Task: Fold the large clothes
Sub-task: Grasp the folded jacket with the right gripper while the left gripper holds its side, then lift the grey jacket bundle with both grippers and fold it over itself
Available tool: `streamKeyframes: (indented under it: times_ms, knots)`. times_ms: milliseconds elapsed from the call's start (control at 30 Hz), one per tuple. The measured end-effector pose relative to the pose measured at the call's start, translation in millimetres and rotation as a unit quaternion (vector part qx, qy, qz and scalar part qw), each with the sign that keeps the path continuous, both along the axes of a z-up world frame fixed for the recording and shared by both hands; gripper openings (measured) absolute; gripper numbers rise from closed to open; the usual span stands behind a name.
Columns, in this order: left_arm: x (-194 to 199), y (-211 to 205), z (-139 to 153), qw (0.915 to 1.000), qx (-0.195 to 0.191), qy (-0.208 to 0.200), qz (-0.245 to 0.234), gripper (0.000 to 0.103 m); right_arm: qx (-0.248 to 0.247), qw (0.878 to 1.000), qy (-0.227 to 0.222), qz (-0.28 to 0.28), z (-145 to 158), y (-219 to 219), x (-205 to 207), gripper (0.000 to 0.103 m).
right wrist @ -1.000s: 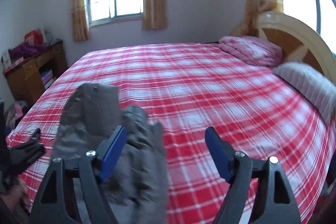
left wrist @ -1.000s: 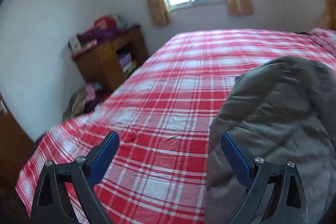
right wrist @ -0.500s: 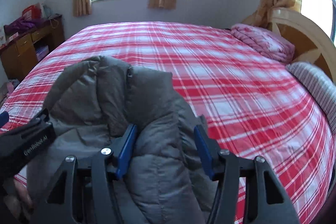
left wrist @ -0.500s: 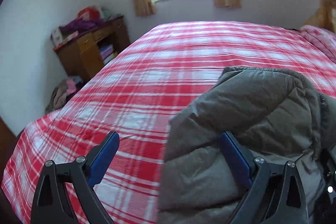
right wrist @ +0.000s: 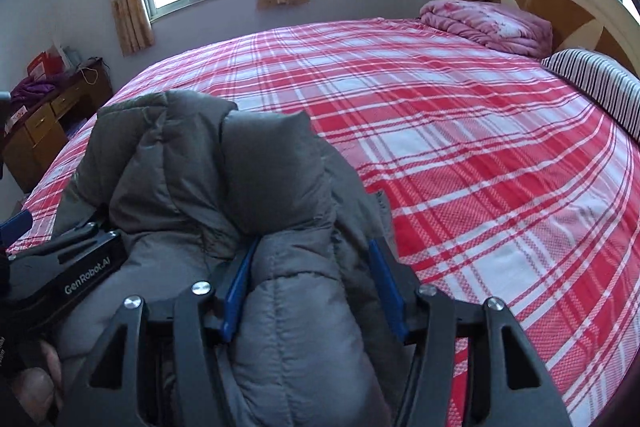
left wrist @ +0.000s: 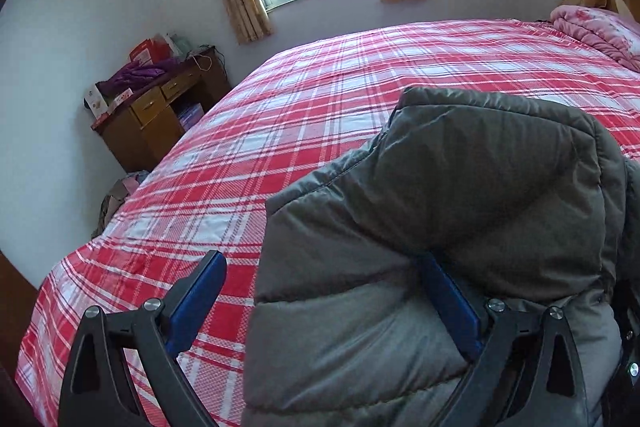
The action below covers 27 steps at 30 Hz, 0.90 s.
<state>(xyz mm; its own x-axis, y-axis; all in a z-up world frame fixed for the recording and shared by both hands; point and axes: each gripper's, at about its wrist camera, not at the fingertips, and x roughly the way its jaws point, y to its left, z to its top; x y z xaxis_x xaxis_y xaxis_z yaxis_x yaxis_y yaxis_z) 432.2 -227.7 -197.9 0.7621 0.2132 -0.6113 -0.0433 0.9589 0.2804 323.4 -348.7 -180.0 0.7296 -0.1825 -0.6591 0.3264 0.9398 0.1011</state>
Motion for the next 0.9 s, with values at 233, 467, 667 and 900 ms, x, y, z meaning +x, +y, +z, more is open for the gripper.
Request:
streamKeyframes:
  times_ms: [233,467,667,900]
  knots:
    - [6,7,-12,0.9997,-0.023,0.012,0.002,0.1,0.011,1.0,0.007,0.005,-11,0,4,0.058]
    - [11,9,-19,0.9992,-0.029,0.027,0.003,0.101,0.02,0.999,0.023,0.009,-18,2,9,0.059]
    - [15,8,-24,0.9989,-0.028,0.038,0.004,0.102,0.028,0.999,0.03,0.008,-22,1,11,0.06]
    - [13,6,-20,0.999,-0.018,0.04,0.002,0.102,0.027,0.999,0.034,0.008,-23,1,13,0.06]
